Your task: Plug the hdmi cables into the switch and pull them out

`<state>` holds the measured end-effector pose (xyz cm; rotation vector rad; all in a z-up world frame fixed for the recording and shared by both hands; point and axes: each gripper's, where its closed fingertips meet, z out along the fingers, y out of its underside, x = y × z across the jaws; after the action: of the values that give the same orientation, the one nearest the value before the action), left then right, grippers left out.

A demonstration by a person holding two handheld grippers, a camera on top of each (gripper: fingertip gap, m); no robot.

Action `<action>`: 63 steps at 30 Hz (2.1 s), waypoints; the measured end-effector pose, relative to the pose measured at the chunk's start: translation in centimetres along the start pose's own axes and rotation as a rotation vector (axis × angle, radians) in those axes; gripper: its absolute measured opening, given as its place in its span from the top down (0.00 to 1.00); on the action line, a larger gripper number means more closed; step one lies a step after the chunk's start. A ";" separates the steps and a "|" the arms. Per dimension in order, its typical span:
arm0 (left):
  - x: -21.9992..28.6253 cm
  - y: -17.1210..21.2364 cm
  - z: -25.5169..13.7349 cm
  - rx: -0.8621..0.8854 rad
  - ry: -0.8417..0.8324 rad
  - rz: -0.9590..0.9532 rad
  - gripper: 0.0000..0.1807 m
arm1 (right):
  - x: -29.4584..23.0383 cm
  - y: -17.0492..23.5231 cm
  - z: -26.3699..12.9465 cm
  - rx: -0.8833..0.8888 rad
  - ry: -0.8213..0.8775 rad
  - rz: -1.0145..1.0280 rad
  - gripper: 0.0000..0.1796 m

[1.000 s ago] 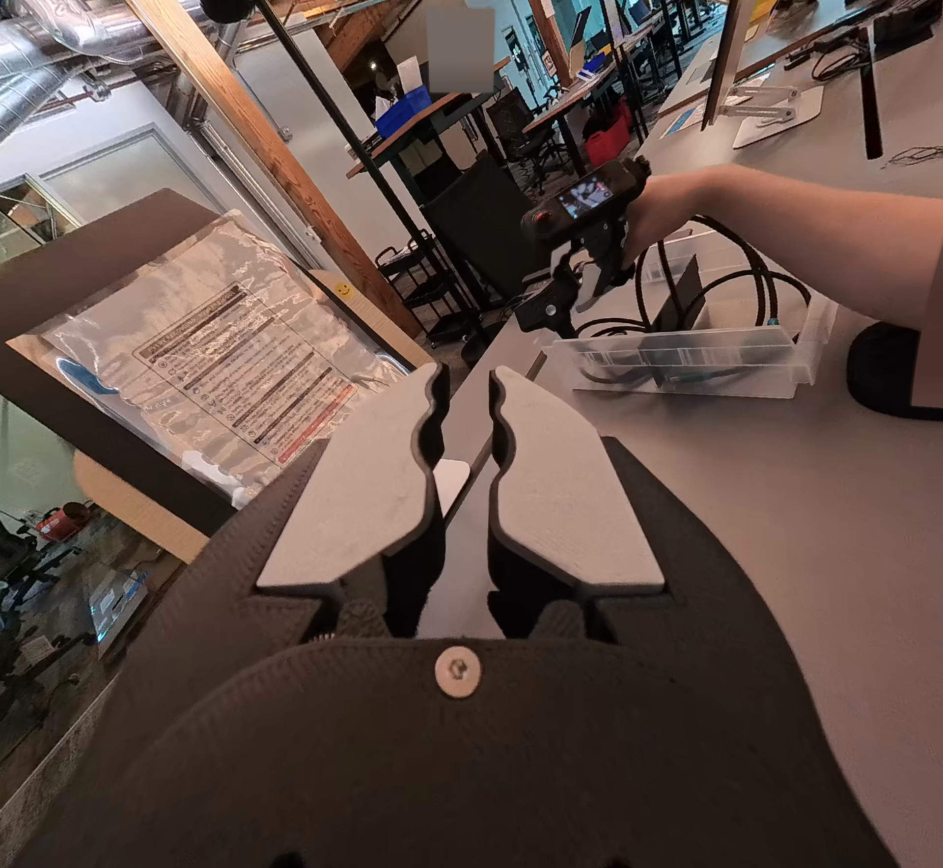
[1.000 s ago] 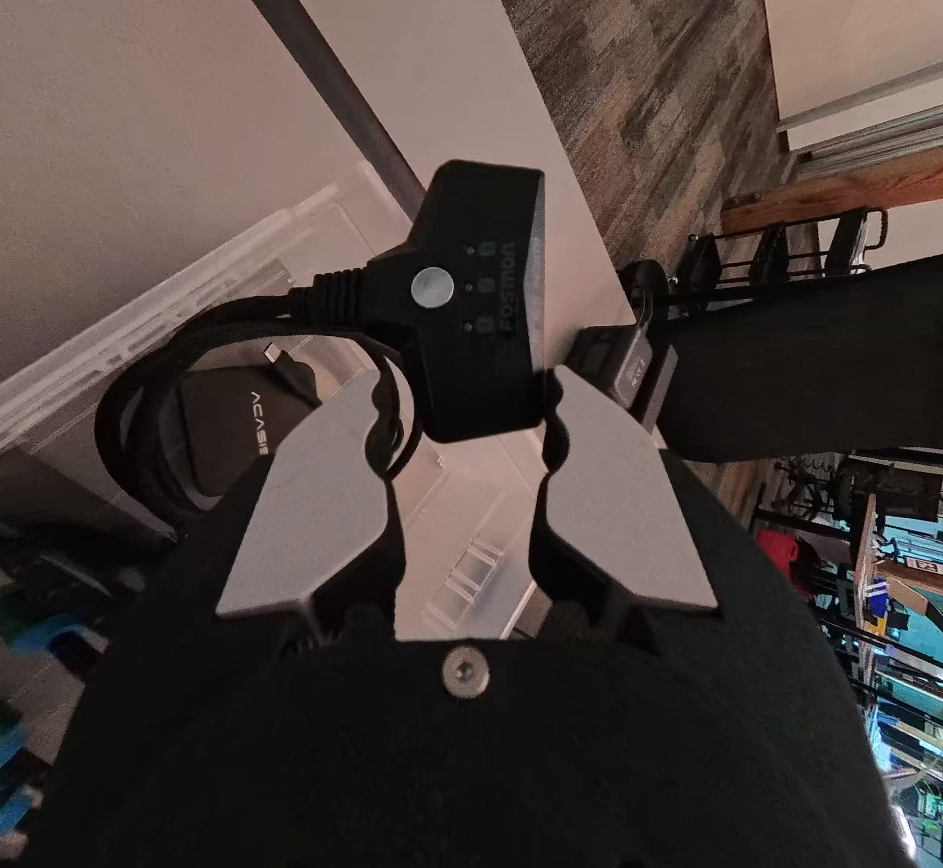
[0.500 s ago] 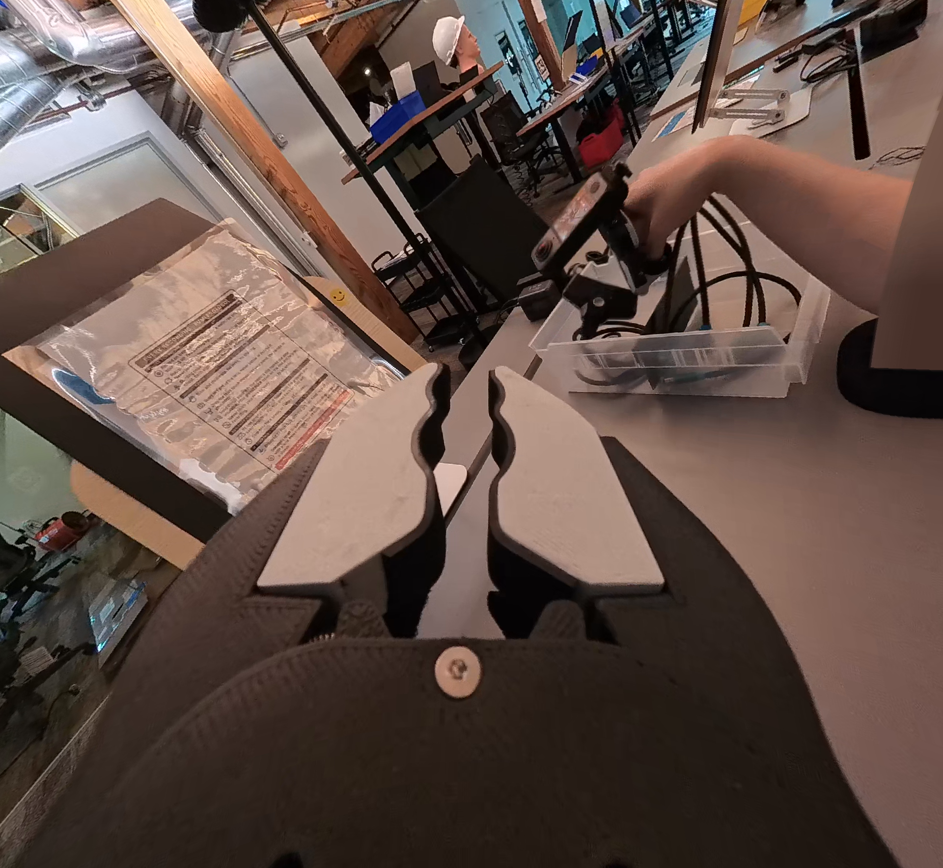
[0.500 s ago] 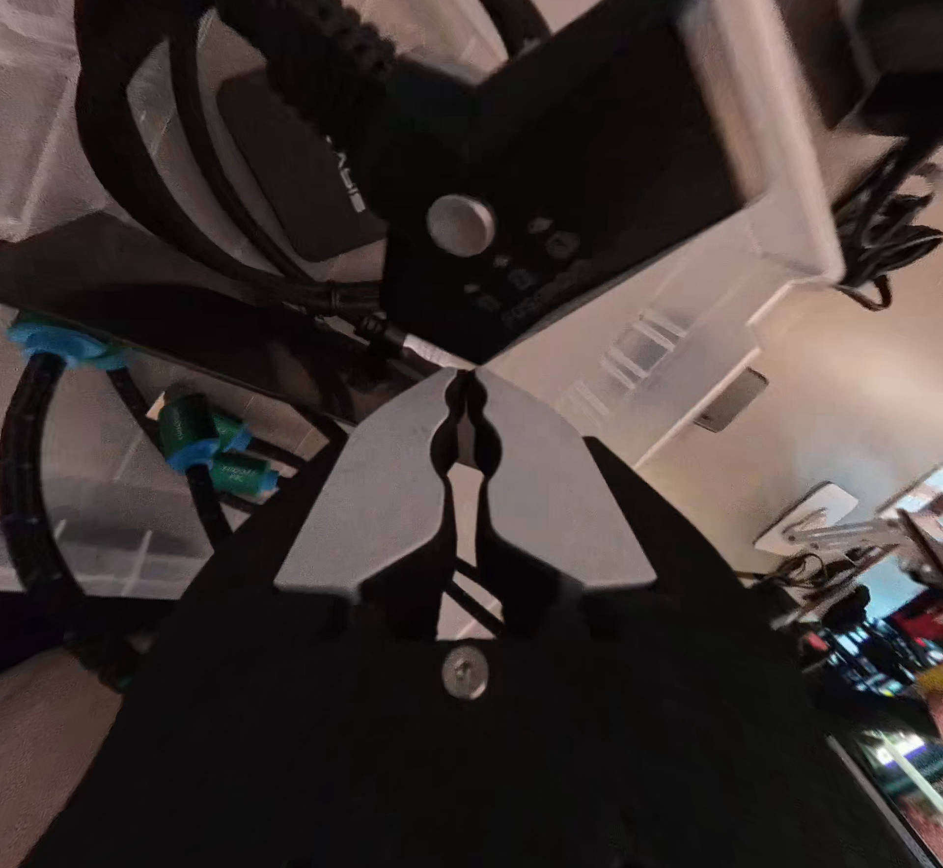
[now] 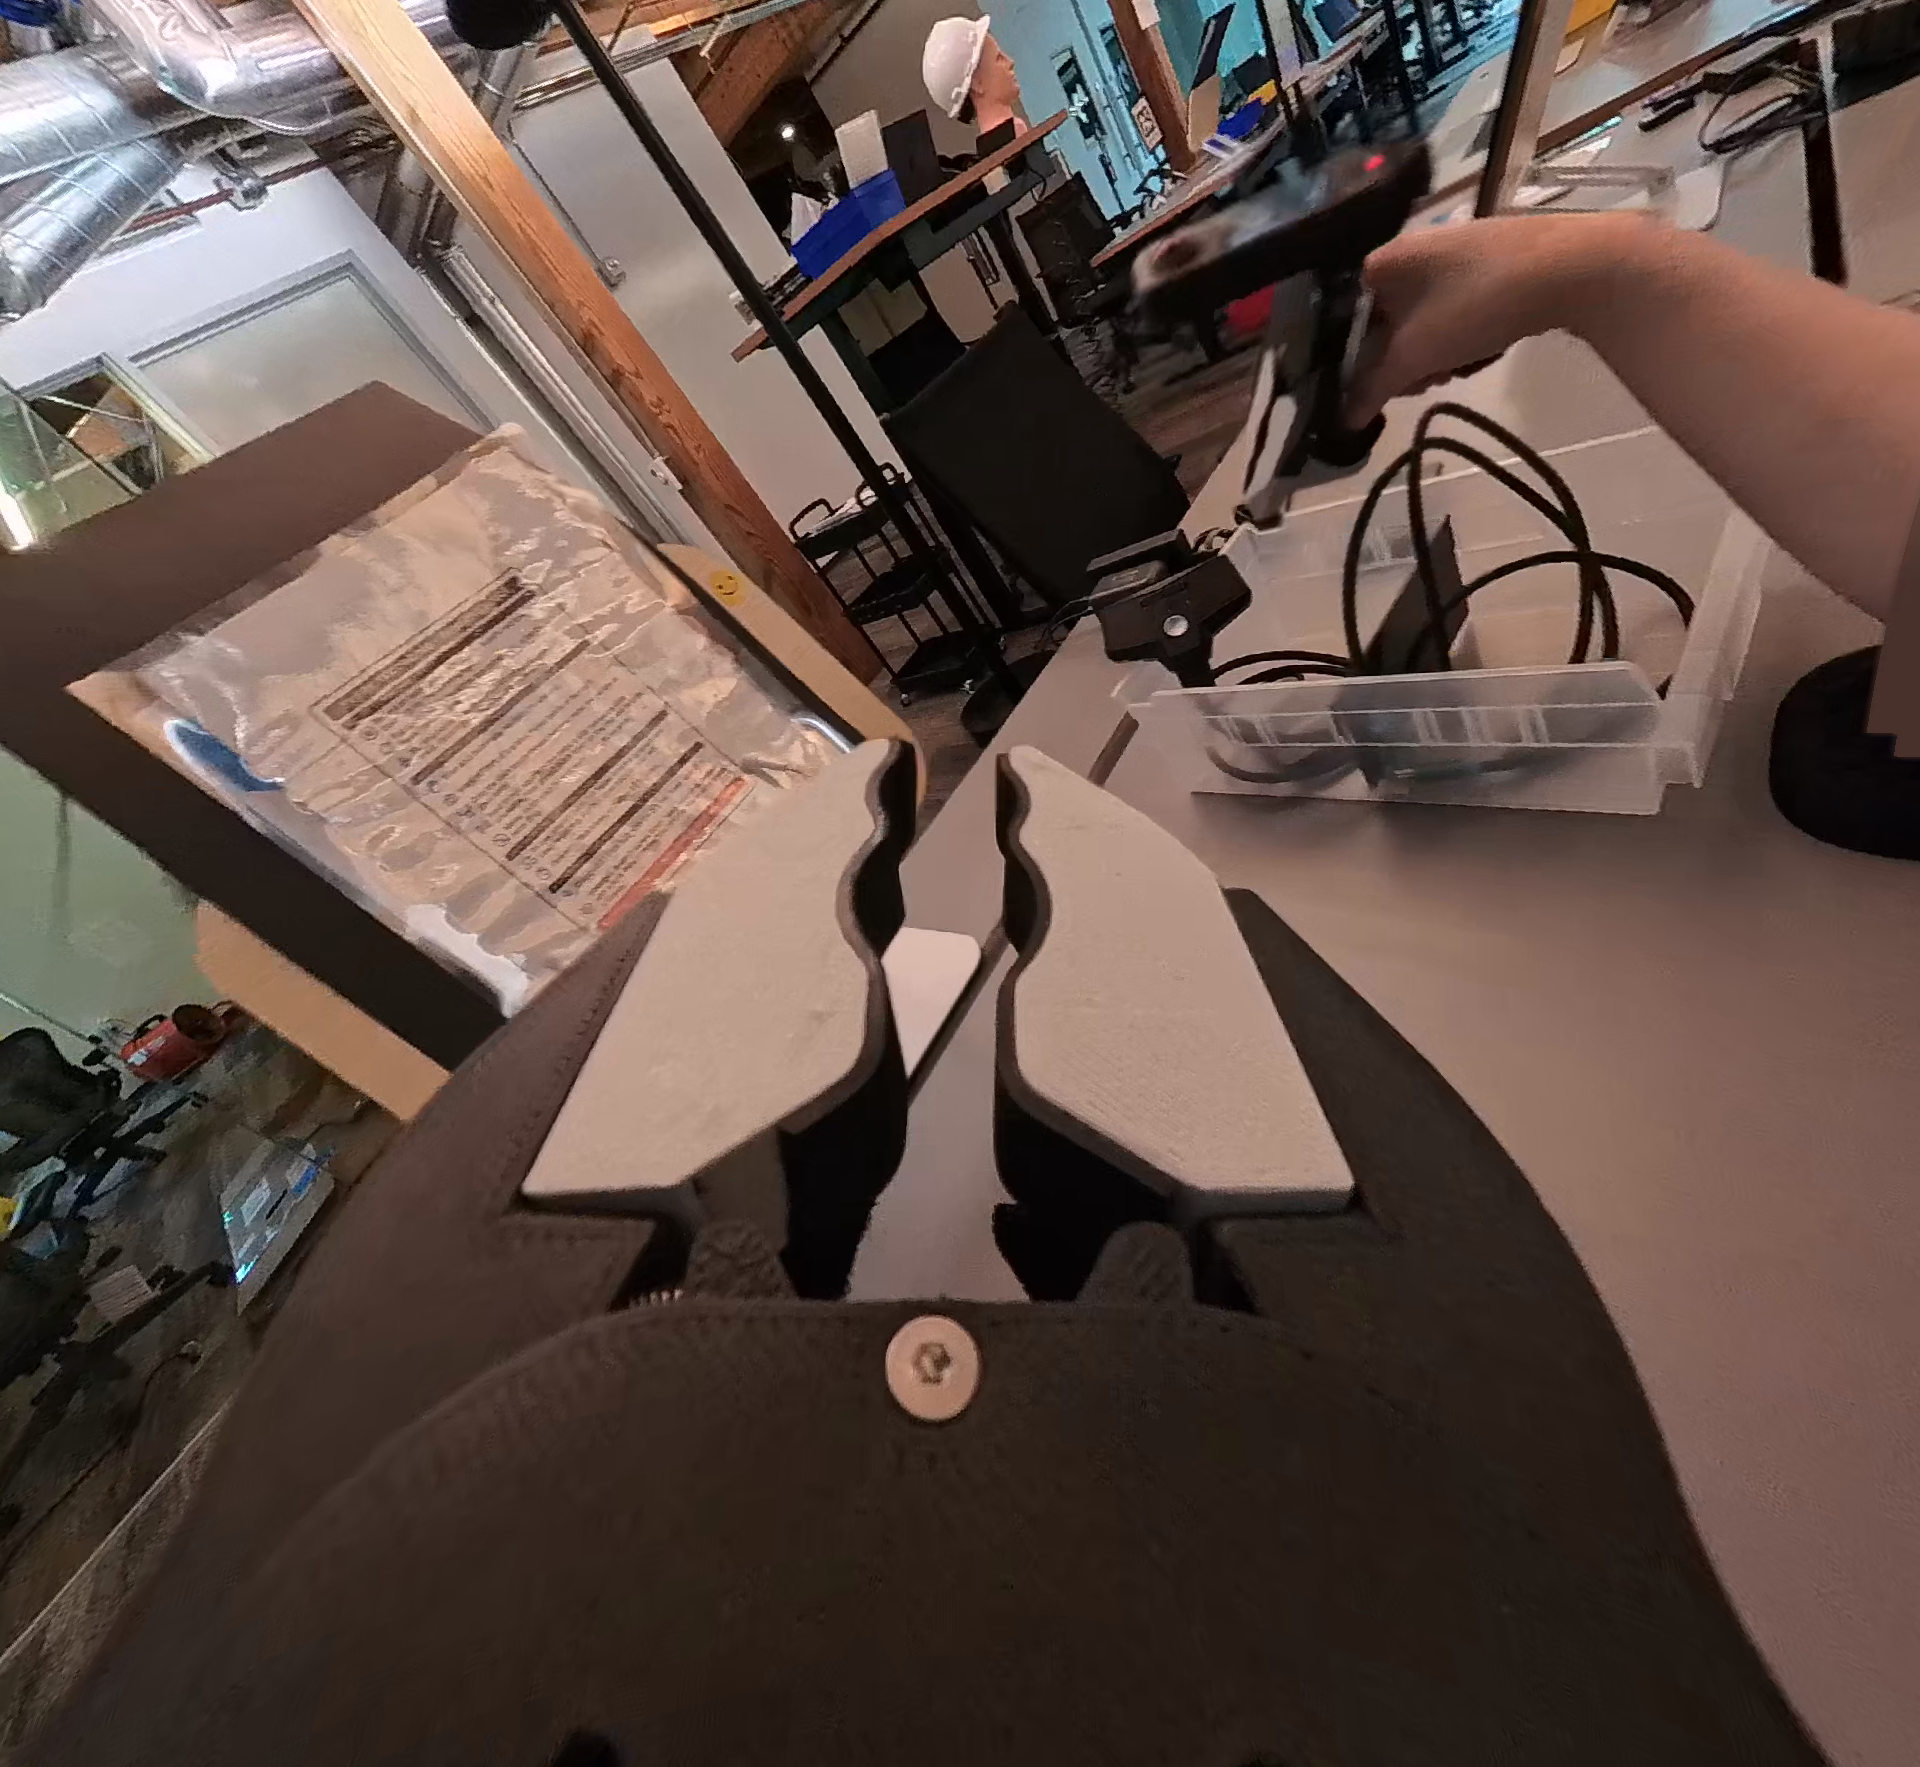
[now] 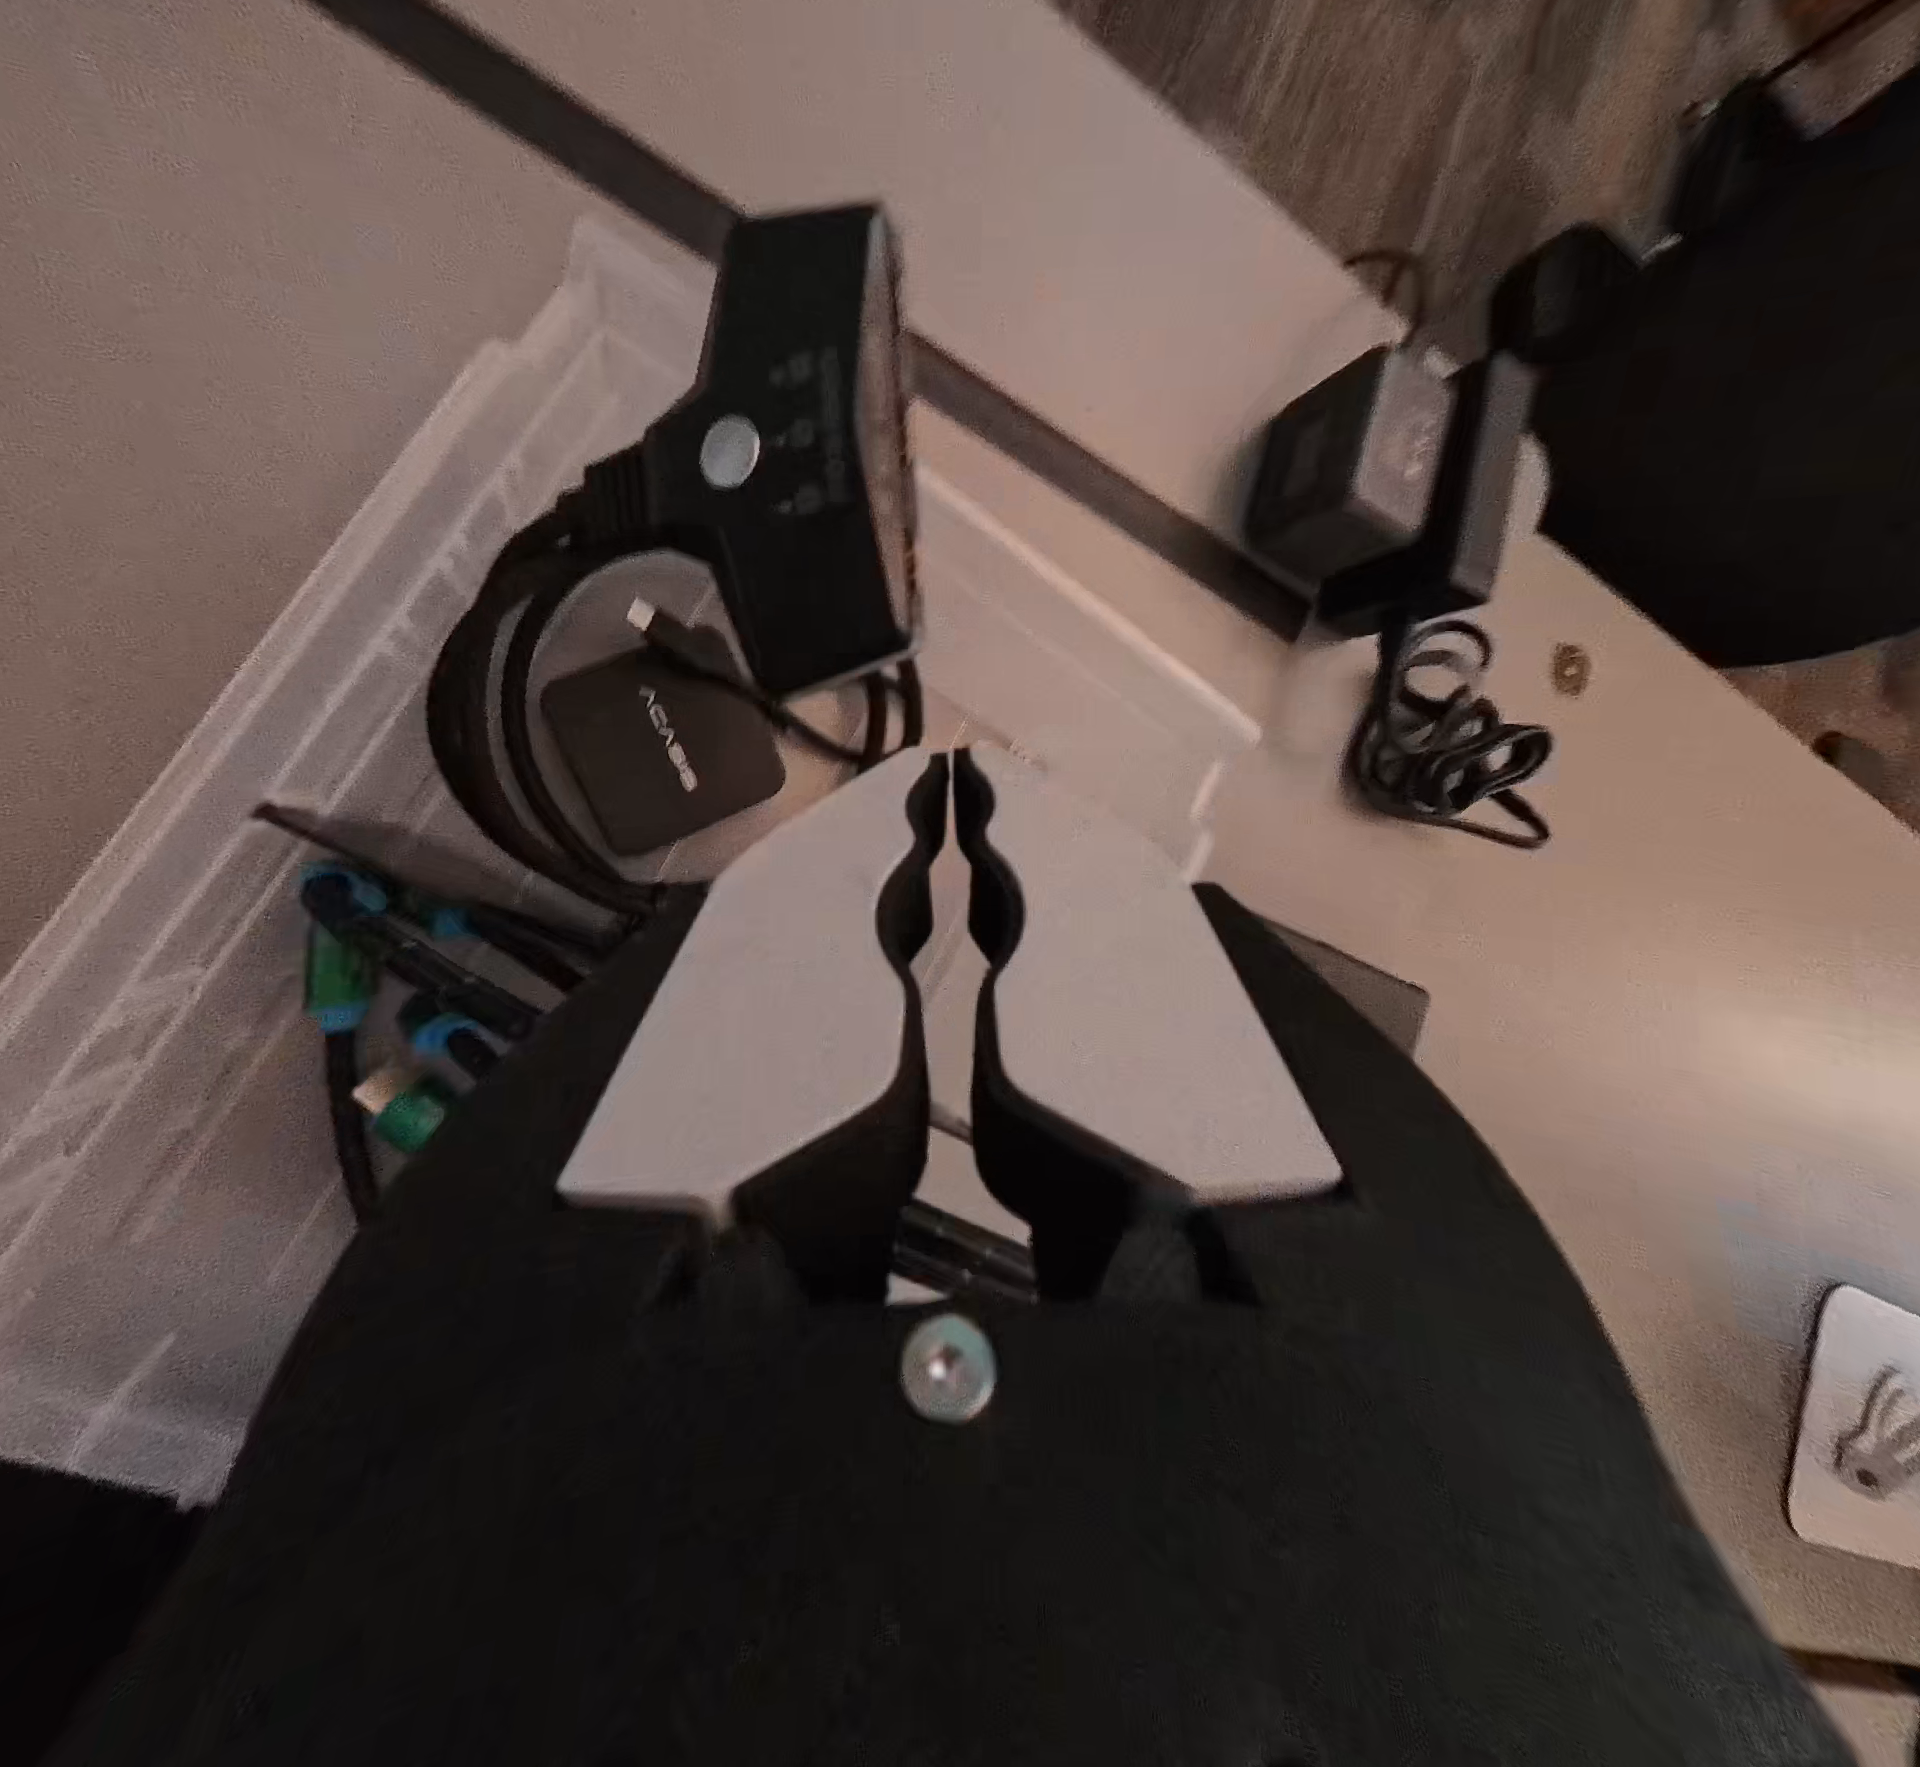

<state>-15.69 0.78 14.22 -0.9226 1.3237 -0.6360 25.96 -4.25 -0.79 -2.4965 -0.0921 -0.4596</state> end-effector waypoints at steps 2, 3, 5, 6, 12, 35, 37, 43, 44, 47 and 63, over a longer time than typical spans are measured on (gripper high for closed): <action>-1.3 -0.1 -0.7 -0.003 -0.052 -0.019 0.92 | 2.3 -1.6 -2.9 0.170 0.123 0.066 0.95; -2.5 0.0 -1.2 -0.009 -0.104 -0.042 0.90 | 3.4 -1.8 -4.6 0.240 0.162 0.113 0.95; -6.4 0.4 -3.1 -0.036 -0.295 -0.126 0.80 | 5.0 -1.0 -7.5 0.337 0.189 0.214 0.85; -8.2 1.0 -4.4 -0.059 -0.375 -0.170 0.74 | 5.5 0.2 -8.3 0.340 0.190 0.281 0.82; -13.1 8.6 -11.6 -0.338 -0.498 -0.530 0.52 | 4.9 12.9 -6.6 -0.028 0.023 0.603 0.72; -5.8 30.6 -22.8 -1.302 -0.352 -1.136 0.65 | -5.3 19.9 -0.8 -0.480 -0.535 0.859 0.86; -4.7 31.2 -22.7 -1.345 -0.300 -1.164 0.67 | -5.2 20.0 -0.6 -0.517 -0.491 0.798 0.89; -3.1 32.6 -23.2 -1.422 -0.221 -1.176 0.77 | -6.3 19.5 0.0 -0.616 -0.448 0.589 0.93; -2.8 32.8 -23.4 -1.441 -0.211 -1.179 0.79 | -6.9 19.1 0.0 -0.614 -0.470 0.567 0.93; -2.3 33.4 -23.3 -1.480 -0.174 -1.167 0.94 | -7.8 18.4 0.2 -0.655 -0.429 0.457 0.95; 1.4 31.3 -17.2 -1.653 0.045 -0.909 0.91 | -16.7 12.7 -0.1 -0.741 -0.538 0.260 0.94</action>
<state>-35.80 12.28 -13.06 -2.9382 1.2615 -0.0371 12.45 -14.12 -13.41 -3.2291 0.2346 0.3725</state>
